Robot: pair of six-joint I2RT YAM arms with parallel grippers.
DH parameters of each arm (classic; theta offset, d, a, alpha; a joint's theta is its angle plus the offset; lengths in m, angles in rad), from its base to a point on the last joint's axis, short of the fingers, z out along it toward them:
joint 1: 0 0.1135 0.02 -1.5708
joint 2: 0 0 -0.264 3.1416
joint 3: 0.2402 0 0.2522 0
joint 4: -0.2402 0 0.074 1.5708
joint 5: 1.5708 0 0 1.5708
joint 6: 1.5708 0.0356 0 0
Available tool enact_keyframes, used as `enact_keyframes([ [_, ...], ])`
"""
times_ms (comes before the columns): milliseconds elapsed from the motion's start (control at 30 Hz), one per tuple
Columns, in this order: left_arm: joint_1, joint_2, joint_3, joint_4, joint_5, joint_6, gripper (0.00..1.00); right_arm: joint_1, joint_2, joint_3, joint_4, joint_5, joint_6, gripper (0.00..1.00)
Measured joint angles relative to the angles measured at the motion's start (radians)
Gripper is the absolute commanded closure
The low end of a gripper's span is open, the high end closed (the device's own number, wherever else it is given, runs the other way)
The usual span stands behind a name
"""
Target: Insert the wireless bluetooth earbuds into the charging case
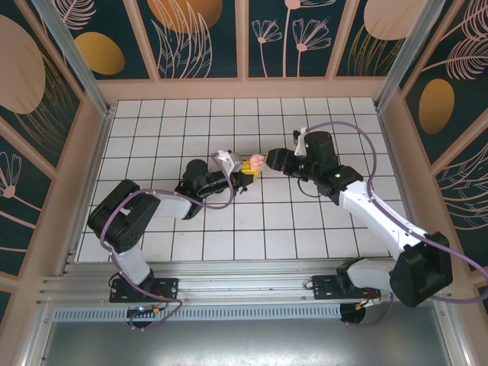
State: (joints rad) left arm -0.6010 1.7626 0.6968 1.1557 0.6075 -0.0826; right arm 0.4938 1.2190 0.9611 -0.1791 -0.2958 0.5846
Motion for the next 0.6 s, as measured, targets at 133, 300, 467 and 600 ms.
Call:
enact_keyframes([
  [133, 0.041, -0.016, 0.000, -0.013, -0.007, -0.021, 0.93, -0.002, -0.037, 0.035, 0.001, 0.002, -0.003, 0.48],
  [300, 0.132, -0.082, -0.007, -0.101, -0.023, -0.056, 0.93, 0.012, 0.006, 0.122, -0.058, 0.040, -0.007, 0.50],
  [467, 0.226, -0.190, -0.007, -0.241, -0.072, -0.072, 0.94, 0.077, 0.133, 0.223, -0.124, 0.100, -0.010, 0.51],
  [600, 0.299, -0.256, -0.007, -0.353, -0.106, -0.091, 0.94, 0.131, 0.262, 0.289, -0.151, 0.140, -0.006, 0.52],
])
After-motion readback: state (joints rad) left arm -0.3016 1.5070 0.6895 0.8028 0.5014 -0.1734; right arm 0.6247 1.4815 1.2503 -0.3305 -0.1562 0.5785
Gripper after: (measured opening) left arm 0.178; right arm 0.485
